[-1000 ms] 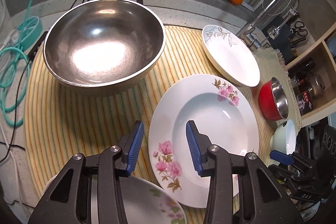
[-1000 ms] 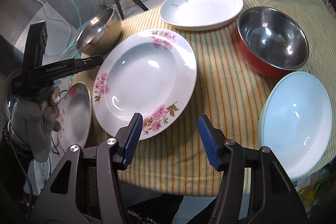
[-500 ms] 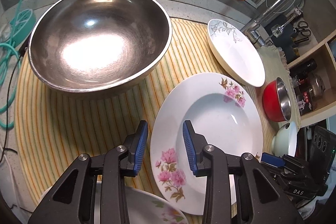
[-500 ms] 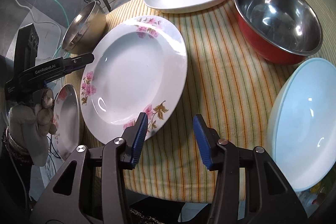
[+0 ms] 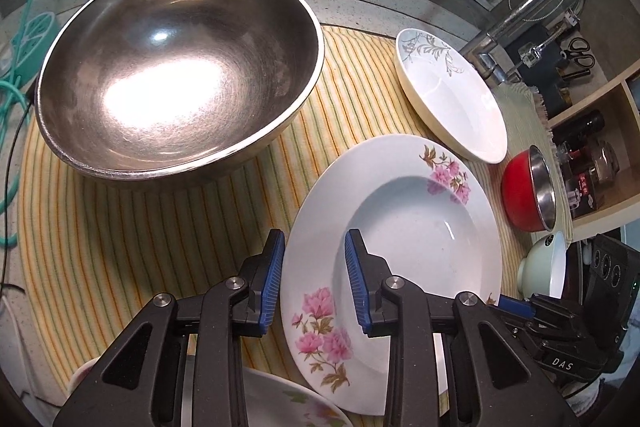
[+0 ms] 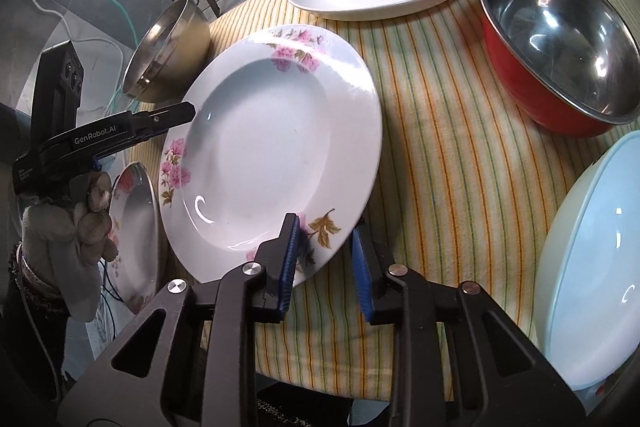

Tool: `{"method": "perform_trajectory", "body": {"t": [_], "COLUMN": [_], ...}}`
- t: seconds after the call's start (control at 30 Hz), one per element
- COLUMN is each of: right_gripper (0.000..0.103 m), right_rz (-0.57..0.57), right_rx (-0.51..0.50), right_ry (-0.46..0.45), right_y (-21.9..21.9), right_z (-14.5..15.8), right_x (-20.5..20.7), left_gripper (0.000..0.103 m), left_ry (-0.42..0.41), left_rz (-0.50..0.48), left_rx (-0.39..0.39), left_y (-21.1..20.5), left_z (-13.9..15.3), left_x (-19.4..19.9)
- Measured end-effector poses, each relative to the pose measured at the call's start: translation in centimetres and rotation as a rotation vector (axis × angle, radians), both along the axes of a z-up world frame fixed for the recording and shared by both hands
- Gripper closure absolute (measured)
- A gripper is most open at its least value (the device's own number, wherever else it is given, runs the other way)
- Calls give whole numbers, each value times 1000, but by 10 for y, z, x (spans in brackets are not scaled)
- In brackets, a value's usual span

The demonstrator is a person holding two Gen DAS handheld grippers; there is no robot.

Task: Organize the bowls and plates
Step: 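Move the right gripper to the pink-flower plate rim and close on it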

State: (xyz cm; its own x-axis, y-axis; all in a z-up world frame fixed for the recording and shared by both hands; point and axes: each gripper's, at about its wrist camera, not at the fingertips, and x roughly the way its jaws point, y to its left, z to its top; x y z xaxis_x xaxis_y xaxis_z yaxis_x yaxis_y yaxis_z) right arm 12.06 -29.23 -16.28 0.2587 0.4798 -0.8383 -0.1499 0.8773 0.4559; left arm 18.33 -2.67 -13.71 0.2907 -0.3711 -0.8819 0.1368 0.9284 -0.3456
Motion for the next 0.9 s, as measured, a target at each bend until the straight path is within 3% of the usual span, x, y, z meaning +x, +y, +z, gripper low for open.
{"method": "perform_trajectory", "body": {"t": [0.9], "right_gripper": [75], "right_rz": [-5], "right_rx": [-34], "right_ry": [21], "right_y": [-36], "right_z": [1], "right_x": [-45], "left_gripper": [74], "left_ry": [-6], "left_rz": [-59], "left_rx": [20], "left_y": [-36], "left_z": [-1], "left_x": [-40]}}
